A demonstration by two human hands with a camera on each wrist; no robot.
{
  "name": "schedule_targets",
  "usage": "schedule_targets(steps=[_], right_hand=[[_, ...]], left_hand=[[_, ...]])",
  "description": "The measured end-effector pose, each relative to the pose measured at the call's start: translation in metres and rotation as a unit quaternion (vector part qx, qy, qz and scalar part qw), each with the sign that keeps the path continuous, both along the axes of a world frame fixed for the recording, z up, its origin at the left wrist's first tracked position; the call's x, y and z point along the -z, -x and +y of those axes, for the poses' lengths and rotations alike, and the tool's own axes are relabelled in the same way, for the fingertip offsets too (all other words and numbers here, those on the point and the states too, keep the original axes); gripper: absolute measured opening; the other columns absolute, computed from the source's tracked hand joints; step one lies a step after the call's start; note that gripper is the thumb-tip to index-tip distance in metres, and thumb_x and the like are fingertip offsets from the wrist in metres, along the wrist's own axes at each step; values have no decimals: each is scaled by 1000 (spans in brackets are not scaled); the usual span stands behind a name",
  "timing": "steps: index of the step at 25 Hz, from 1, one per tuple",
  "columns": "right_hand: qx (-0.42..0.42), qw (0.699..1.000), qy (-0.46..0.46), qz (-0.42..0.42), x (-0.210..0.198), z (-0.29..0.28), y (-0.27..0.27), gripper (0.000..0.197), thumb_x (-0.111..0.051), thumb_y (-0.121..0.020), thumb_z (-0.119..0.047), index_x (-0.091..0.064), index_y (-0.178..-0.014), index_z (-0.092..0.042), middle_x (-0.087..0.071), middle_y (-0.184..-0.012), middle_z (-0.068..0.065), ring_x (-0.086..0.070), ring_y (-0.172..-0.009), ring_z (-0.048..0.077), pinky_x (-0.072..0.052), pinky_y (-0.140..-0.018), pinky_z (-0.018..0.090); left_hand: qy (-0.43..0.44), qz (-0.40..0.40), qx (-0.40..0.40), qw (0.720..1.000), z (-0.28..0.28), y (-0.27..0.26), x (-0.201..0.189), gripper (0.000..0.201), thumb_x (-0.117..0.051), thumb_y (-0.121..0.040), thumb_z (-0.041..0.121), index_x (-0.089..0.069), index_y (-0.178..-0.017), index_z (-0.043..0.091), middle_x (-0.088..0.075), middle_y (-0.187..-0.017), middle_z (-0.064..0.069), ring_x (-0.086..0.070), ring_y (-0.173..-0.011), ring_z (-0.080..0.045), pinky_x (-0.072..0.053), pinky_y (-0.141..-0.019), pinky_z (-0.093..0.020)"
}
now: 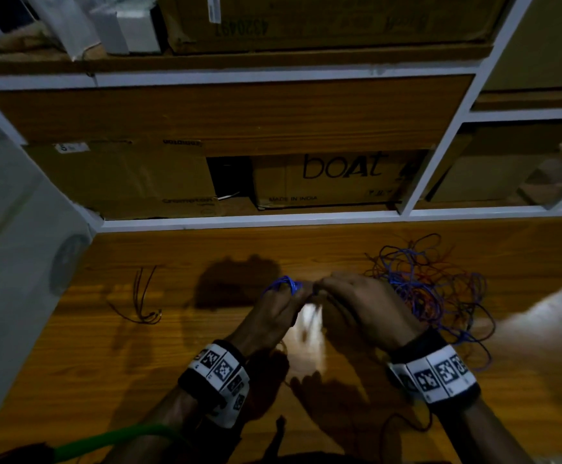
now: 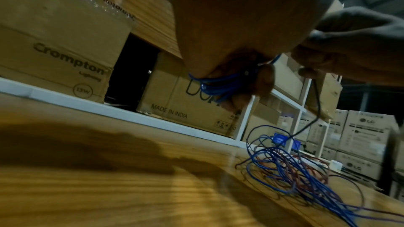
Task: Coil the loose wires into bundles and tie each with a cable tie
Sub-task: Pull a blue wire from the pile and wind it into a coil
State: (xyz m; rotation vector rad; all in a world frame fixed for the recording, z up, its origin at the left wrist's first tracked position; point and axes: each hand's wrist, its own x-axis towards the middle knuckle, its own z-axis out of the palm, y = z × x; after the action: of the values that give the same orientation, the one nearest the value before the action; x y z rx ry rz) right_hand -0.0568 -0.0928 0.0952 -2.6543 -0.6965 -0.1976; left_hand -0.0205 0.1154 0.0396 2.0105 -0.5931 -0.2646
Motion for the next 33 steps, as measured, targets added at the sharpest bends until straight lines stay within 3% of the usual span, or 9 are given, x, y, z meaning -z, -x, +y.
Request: schedule_targets(steps=[6, 9, 12, 17, 22, 26, 28, 30, 33], right_hand=[[26, 999, 13, -24, 4, -4, -31, 31, -28, -101, -54, -52, -113, -39, -63, -102, -11, -63, -86, 12, -55, -64, 38], [53, 998, -43, -6, 12, -7, -41, 33, -33, -99, -63, -55, -110, -40, -62, -93, -15, -59, -80, 9, -51, -64, 40], [85, 993, -86, -7, 23, -9, -49, 35, -39, -99, -63, -62, -109, -38, -69, -91, -14, -63, -78, 8, -51, -62, 38], [112, 986, -124, 4, 47, 1, -52, 37, -40, -101, -56, -68, -114, -35, -76, -98, -9, -70, -84, 15, -53, -64, 37], [135, 981, -136, 33, 72, 8, -50, 44, -29, -101, -61, -61, -122, -39, -76, -91, 0, -71, -80, 21, -54, -63, 42], [122, 979, -160, 21, 75, 16, -44, 38, -31, -104, -51, -56, -129, -39, -71, -74, 3, -65, -60, 17, -50, -53, 40], [127, 978, -165, 21, 76, 19, -43, 37, -34, -102, -45, -56, -132, -38, -69, -69, 3, -63, -56, 17, -48, -49, 38], [146, 977, -152, 26, 81, 18, -44, 40, -31, -99, -48, -57, -128, -36, -69, -70, 3, -64, -58, 19, -49, -50, 38], [161, 980, -115, 24, 86, 17, -42, 45, -28, -100, -54, -62, -117, -31, -71, -77, 4, -67, -66, 22, -53, -55, 41]], left_hand=[[22, 37, -11, 999, -6, 0, 4, 55, -31, -106, 47, -58, -68, 17, -47, -53, 0, -45, -47, -19, -41, -54, -40], [81, 99, 9, 992, -7, 2, 0, 55, -37, -106, 46, -60, -65, 16, -44, -49, -3, -38, -43, -16, -34, -50, -29], [182, 202, 24, 962, -7, 0, -3, 54, -40, -102, 48, -64, -70, 12, -38, -46, -2, -28, -40, -14, -24, -46, -26], [282, 287, 13, 915, -11, 1, -14, 48, -43, -100, 46, -53, -65, 14, -32, -46, 5, -21, -38, -9, -10, -46, -31], [353, 320, 3, 879, -14, -4, -18, 44, -41, -99, 44, -45, -67, 14, -32, -42, 8, -22, -35, -7, -20, -43, -24], [387, 281, 9, 878, -20, -11, -25, 38, -43, -101, 36, -49, -73, 12, -33, -44, 6, -29, -39, -12, -25, -51, -35], [390, 255, 18, 885, -26, -15, -29, 34, -46, -101, 33, -55, -82, 7, -40, -49, 1, -37, -43, -15, -30, -56, -40], [389, 257, 17, 885, -29, -20, -35, 34, -50, -100, 36, -64, -98, 5, -58, -65, -6, -57, -59, -19, -48, -66, -35], [404, 276, 11, 872, -34, -33, -41, 44, -46, -99, 29, -55, -133, 3, -72, -113, -15, -72, -99, -25, -58, -86, -30]])
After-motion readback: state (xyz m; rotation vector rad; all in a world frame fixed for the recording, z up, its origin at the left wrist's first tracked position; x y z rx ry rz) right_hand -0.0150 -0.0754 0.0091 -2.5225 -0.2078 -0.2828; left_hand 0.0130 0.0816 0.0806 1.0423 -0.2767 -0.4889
